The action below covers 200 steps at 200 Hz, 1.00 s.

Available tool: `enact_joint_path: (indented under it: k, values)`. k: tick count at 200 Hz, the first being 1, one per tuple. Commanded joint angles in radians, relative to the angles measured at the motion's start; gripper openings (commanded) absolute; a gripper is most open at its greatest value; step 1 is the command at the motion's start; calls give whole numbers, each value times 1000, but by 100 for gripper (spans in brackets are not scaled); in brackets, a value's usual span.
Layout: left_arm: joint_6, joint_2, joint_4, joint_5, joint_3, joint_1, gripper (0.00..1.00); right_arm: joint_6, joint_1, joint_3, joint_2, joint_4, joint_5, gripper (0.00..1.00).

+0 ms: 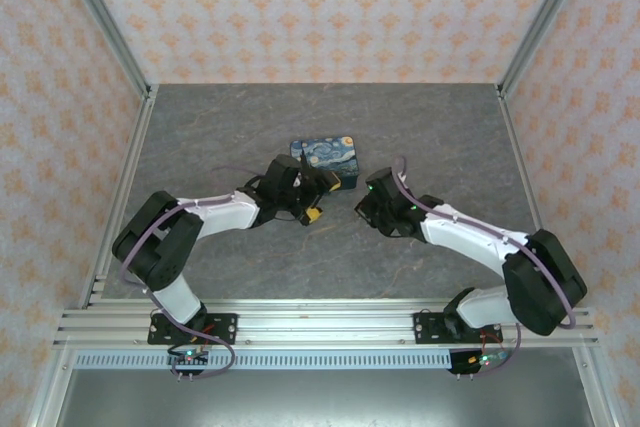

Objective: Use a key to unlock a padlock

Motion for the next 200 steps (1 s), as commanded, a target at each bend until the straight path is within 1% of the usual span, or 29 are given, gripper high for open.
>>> enact_joint_path:
  k: [1, 21, 62, 83, 105, 135, 170, 200]
  values:
    - [-112, 20, 73, 2, 28, -17, 90, -45, -7, 62, -37, -43, 9, 0]
    - [-183, 32, 108, 0, 39, -26, 87, -51, -14, 88, -47, -44, -4, 0]
    - [-346, 74, 278, -3, 45, -43, 78, -40, -21, 129, -51, -8, -17, 0]
    - [-396, 94, 334, -14, 56, -56, 74, -19, -22, 136, -39, 24, -25, 0]
    - [-428, 105, 370, -30, 67, -69, 71, -2, -22, 137, -22, 56, -33, 0]
    - [-456, 113, 406, -39, 80, -81, 68, 16, -22, 128, -8, 90, -29, 0]
    - [-462, 107, 416, -47, 70, -85, 61, 26, -23, 118, 2, 109, -16, 0]
    - [-461, 105, 416, -61, 53, -85, 58, 34, -28, 101, -4, 114, -10, 0]
